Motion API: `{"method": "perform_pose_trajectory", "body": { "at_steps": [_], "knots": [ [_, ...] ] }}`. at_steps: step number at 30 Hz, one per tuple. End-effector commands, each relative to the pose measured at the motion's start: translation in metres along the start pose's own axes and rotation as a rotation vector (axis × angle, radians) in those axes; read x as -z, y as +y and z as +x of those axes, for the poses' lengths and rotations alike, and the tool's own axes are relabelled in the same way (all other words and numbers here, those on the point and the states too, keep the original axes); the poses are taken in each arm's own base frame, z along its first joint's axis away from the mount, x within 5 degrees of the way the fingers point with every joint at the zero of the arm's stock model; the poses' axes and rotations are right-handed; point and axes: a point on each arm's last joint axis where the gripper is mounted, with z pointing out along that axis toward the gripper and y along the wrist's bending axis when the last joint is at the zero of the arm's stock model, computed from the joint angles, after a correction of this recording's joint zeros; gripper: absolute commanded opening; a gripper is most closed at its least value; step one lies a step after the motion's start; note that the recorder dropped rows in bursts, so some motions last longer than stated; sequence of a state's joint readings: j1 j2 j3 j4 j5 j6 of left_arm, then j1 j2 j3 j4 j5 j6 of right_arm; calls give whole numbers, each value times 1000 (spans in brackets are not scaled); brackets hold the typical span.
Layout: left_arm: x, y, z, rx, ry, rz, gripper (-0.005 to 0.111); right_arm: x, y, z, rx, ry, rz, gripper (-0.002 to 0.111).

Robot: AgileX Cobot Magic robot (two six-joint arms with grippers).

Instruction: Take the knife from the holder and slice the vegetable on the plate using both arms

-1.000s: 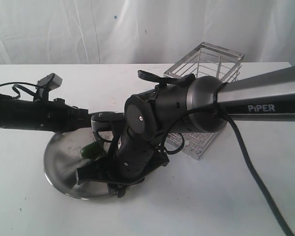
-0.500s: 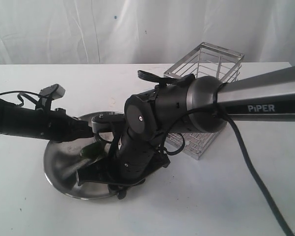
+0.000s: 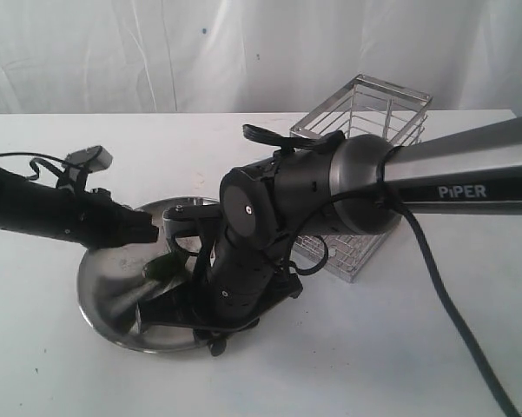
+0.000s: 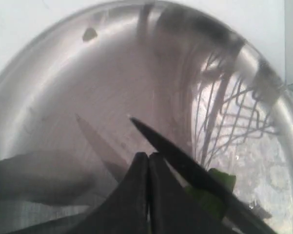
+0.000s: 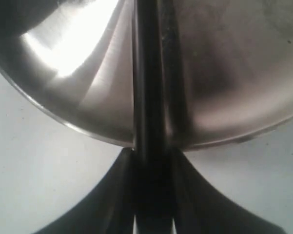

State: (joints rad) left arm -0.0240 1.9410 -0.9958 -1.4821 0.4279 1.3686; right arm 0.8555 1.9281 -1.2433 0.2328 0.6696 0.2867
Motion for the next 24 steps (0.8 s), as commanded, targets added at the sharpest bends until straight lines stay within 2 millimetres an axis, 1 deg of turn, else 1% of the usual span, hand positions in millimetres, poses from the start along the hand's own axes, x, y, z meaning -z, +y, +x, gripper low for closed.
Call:
{"method": "perform_pose_trajectory", "body": {
  "at_steps": [1, 3, 6, 9, 15, 18, 24],
  "knots": [
    [28, -23, -24, -4, -126, 41, 0, 0, 0, 1, 9, 12, 5, 0],
    [27, -31, -27, 11, -170, 122, 0, 0, 0, 1, 9, 12, 5, 0],
    [10, -31, -18, 10, -128, 111, 0, 0, 0, 1, 9, 8, 4, 0],
    [-2, -30, -13, 10, -118, 118, 0, 0, 0, 1, 9, 6, 3, 0],
    [-19, -13, 2, 22, -62, 44, 0, 0, 0, 1, 9, 8, 3, 0],
    [-28, -7, 10, 26, -32, 38, 0, 0, 0, 1, 9, 9, 4, 0],
    [-37, 0, 23, 4, 42, 40, 0, 0, 0, 1, 9, 9, 4, 0]
  ]
}}
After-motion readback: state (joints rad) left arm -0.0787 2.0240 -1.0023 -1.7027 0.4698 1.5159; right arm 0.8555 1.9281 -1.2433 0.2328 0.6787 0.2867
